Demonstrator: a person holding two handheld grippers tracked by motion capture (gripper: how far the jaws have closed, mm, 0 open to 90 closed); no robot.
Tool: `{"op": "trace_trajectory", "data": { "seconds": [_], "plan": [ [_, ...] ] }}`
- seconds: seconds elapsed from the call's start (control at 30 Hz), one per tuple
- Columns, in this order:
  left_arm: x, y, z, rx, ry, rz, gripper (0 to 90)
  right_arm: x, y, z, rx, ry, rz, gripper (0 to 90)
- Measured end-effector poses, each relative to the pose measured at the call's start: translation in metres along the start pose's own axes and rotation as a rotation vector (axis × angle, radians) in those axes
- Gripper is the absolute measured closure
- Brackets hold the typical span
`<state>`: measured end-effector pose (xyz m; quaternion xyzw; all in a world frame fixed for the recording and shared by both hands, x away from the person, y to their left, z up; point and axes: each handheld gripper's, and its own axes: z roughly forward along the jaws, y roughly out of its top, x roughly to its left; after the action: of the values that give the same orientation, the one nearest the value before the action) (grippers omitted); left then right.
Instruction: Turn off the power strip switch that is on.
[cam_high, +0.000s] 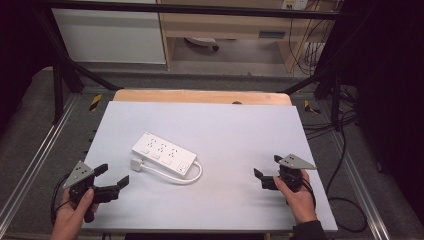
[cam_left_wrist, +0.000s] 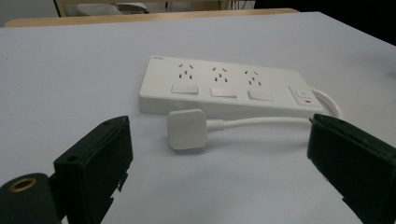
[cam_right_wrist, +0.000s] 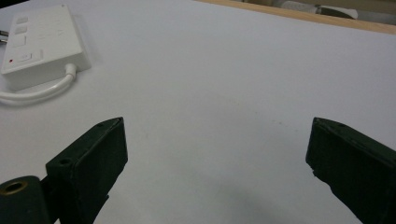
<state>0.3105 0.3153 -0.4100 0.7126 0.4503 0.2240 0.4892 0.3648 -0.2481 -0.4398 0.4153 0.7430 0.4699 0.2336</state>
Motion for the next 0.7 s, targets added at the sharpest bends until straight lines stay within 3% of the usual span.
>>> {"op": "trace_trajectory", "data": {
  "seconds": [0.47, 0.7],
  "plan": [
    [0.0001, 0.0016, -0.0014, 0.012, -0.006, -0.002, 7.4, 0.0035, 0.001, 0.0037, 0.016, 0.004, -0.012, 5.4],
    [-0.0022, 0.0039, -0.0027, -0.004, -0.018, 0.006, 7.1, 0.0038, 0.0016, 0.003, 0.014, 0.004, -0.011, 5.1]
  ]
}}
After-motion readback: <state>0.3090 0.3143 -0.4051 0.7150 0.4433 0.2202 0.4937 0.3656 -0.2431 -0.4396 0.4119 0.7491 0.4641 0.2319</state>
